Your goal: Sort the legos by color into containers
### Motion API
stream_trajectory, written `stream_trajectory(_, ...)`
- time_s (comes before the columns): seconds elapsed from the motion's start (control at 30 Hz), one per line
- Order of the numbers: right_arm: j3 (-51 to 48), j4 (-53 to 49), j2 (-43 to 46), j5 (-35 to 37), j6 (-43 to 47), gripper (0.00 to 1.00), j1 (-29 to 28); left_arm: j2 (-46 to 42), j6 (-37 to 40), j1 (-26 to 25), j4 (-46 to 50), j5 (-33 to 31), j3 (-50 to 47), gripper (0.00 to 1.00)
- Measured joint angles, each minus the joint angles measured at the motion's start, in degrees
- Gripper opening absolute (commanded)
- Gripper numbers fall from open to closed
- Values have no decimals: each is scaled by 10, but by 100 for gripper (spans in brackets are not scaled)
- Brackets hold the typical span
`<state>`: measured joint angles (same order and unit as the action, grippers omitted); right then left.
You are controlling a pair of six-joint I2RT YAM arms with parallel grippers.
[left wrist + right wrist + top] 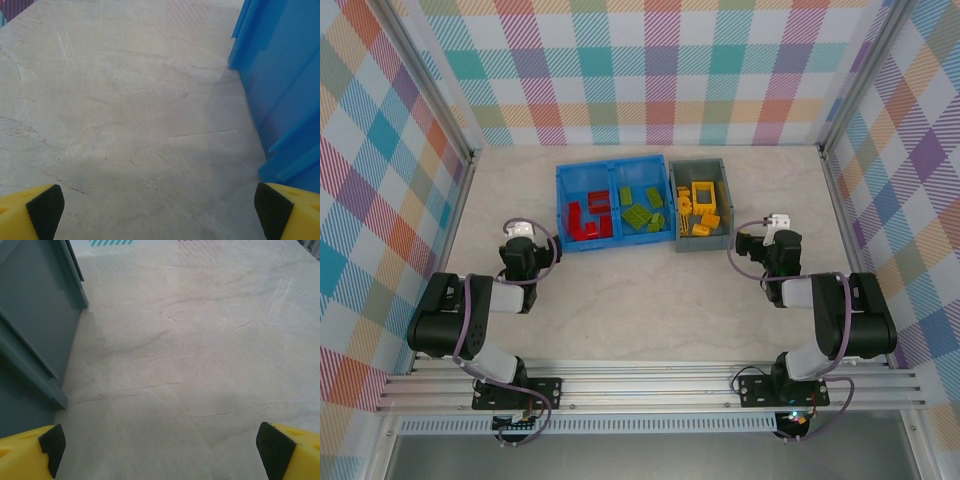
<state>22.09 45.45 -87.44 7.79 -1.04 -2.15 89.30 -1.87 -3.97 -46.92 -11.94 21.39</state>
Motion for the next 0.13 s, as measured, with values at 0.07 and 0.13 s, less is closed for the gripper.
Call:
stream_trajectory(0.07,0,0,0,0,0,100,0,0,0,0,0,0,0,100)
stream_trajectory(0.13,0,0,0,0,0,100,0,0,0,0,0,0,0,100)
